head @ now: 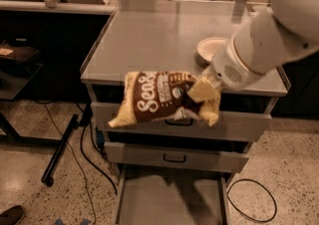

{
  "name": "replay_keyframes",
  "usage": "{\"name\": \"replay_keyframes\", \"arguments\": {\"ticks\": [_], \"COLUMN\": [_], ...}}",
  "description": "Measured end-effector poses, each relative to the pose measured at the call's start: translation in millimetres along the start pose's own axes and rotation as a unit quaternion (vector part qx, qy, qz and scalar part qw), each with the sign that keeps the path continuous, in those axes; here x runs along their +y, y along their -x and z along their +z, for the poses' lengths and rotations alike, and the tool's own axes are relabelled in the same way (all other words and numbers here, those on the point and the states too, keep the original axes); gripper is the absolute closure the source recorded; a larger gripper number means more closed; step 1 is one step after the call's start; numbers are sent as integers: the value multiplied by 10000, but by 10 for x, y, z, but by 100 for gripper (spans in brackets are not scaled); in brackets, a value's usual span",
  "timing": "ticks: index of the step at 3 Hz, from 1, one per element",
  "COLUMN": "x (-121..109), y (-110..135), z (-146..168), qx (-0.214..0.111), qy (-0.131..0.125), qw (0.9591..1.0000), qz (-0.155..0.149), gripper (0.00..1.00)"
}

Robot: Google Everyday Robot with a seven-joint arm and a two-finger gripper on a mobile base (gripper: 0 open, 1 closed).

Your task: Place brown chip bag into bottom drawer

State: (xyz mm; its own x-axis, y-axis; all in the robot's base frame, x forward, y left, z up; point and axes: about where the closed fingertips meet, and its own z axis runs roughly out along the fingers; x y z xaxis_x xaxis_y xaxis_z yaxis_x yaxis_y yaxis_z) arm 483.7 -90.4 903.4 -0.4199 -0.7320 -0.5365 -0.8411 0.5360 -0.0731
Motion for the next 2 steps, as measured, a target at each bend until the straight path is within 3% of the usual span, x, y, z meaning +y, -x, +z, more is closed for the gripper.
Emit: {"name": "replay_keyframes", "arguments": {"ticks": [1, 2], "x": [335, 338], "y": [-459, -462], "z": [260, 262], "qx": [202, 207], "qy": [447, 448], "qw": [9980, 9980], "qz": [397, 396], "gripper": [100, 100]}}
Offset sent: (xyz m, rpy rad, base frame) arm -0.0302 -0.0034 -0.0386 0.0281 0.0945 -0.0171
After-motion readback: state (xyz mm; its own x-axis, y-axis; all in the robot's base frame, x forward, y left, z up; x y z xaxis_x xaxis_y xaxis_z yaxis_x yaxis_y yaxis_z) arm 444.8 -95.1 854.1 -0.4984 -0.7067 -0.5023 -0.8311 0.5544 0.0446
